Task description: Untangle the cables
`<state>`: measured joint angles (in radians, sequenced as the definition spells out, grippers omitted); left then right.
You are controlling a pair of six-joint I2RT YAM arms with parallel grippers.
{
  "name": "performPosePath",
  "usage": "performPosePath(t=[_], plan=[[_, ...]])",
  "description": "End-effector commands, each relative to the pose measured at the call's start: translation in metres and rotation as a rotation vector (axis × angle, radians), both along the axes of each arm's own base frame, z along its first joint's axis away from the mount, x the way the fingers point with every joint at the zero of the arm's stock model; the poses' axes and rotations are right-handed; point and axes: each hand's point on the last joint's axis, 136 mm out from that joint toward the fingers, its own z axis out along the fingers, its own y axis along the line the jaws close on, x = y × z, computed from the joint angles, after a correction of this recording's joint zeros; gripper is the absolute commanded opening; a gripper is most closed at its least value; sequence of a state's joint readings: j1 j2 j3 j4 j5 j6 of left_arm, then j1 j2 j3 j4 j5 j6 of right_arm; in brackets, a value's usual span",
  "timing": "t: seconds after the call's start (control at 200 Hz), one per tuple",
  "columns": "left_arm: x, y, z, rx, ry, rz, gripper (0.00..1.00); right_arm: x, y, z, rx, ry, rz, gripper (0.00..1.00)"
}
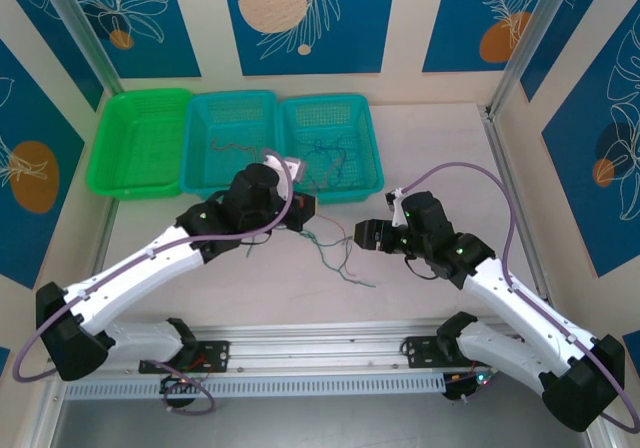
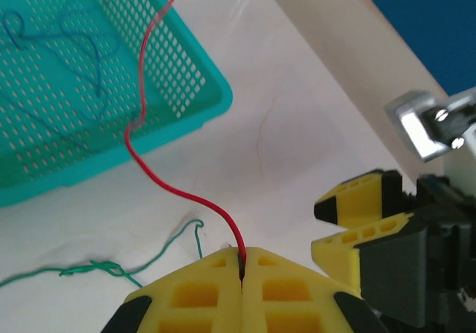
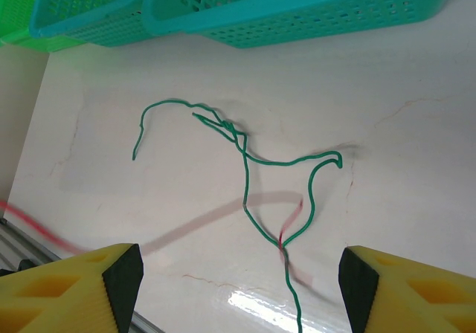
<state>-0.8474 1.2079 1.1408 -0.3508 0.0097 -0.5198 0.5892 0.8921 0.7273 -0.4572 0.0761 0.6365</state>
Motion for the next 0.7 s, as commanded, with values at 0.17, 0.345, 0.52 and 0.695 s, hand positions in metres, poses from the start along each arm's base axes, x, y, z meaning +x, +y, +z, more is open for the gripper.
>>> performPosePath(t=[0.17,0.345,0.52,0.695], plan=[[0.024,0.039,0.048,-0.004,-0.173,0.173,0.0,0.002,0.001,-0.001,-0.001,0.009,-0.01,0.72],[0.046,0.079,0.104,-0.156,-0.266,0.276,0.0,0.004,0.001,0.005,-0.001,-0.01,-0.013,0.72],[0.085,0.126,0.149,-0.206,-0.321,0.416,0.0,0.003,-0.001,0.007,-0.001,-0.01,-0.021,0.72],[0.126,0.159,0.159,-0.317,-0.286,0.495,0.0,0.001,-0.006,0.01,-0.006,-0.015,-0.034,0.72]])
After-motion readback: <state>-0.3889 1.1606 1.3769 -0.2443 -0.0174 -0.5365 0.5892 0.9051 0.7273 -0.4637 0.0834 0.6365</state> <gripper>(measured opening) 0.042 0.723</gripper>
